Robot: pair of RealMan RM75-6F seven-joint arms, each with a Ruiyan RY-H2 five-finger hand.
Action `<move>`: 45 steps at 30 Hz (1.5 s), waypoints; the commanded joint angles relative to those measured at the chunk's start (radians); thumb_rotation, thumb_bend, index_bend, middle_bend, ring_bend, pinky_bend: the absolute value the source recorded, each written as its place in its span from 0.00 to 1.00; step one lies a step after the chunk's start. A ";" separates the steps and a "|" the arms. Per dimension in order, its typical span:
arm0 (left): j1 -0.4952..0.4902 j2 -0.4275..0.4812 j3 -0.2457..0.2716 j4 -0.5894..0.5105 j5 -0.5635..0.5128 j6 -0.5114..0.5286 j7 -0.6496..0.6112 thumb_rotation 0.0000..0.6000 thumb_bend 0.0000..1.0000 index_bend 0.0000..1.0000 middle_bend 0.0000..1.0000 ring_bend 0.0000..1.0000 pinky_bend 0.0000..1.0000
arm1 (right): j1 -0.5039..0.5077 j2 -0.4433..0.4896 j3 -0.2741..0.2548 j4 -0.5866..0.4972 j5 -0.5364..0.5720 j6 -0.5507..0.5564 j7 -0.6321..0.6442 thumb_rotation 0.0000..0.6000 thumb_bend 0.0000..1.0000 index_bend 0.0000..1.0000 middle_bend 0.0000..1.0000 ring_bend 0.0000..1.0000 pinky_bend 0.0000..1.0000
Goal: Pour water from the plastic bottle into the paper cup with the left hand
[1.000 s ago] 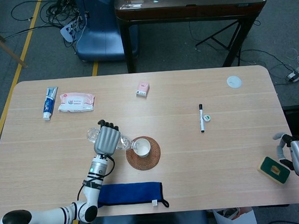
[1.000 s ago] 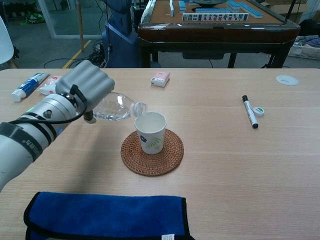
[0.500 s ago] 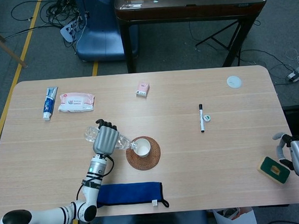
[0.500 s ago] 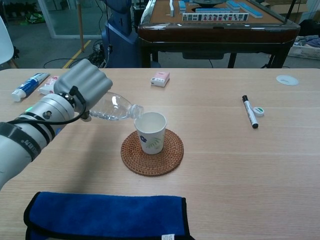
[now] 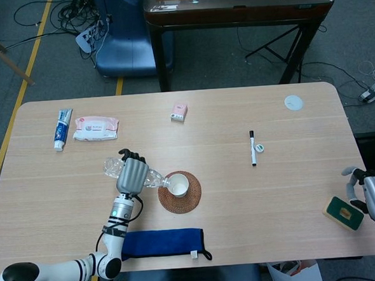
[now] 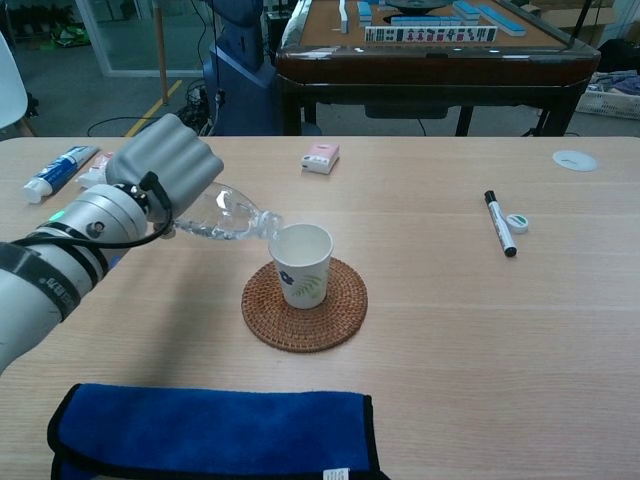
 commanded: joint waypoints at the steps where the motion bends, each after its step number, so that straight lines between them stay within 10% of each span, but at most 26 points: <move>1: -0.001 -0.002 0.001 -0.003 -0.009 0.001 0.022 1.00 0.07 0.73 0.72 0.47 0.35 | 0.000 0.000 0.000 0.000 0.001 0.000 0.000 1.00 0.54 0.42 0.55 0.50 0.54; 45: -0.006 0.021 0.010 -0.031 -0.028 0.006 0.042 1.00 0.07 0.73 0.72 0.47 0.35 | 0.002 -0.004 -0.003 -0.002 0.007 -0.011 -0.009 1.00 0.54 0.42 0.55 0.50 0.54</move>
